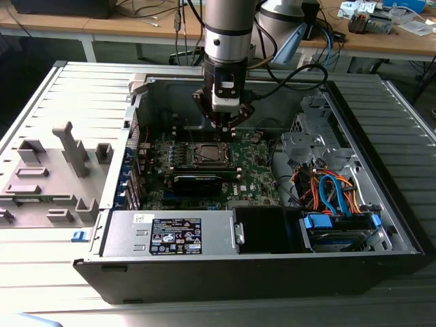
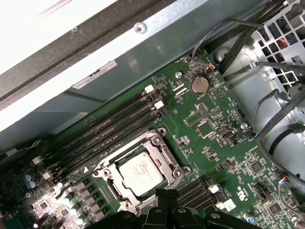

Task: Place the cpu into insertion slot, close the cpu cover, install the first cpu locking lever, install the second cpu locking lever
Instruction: 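Install the first cpu locking lever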

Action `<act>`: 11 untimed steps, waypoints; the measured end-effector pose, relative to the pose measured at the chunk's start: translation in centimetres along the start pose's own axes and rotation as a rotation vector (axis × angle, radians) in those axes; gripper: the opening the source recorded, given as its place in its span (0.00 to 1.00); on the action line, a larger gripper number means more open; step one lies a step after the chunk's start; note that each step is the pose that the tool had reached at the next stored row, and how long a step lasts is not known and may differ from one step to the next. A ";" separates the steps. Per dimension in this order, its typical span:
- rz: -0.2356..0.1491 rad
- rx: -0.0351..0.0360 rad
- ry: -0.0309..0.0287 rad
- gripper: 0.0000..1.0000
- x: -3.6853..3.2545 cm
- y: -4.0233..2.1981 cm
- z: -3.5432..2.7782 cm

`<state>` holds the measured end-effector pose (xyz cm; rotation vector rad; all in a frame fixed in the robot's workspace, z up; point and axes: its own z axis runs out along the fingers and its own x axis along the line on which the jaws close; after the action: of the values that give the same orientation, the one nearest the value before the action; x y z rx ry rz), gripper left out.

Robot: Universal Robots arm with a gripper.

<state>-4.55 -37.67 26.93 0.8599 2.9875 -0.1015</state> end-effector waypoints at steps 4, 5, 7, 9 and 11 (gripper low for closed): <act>-0.002 -0.0001 -0.0001 0.11 0.00 0.00 0.00; -0.003 -0.0001 -0.0002 0.11 0.00 0.00 0.00; -0.004 -0.0002 -0.0002 0.11 0.00 0.00 0.00; -0.006 -0.0003 -0.0003 0.11 0.00 0.00 0.00; -0.007 -0.0004 -0.0004 0.11 0.00 0.00 0.00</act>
<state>-4.55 -37.67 26.92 0.8488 2.9904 -0.1013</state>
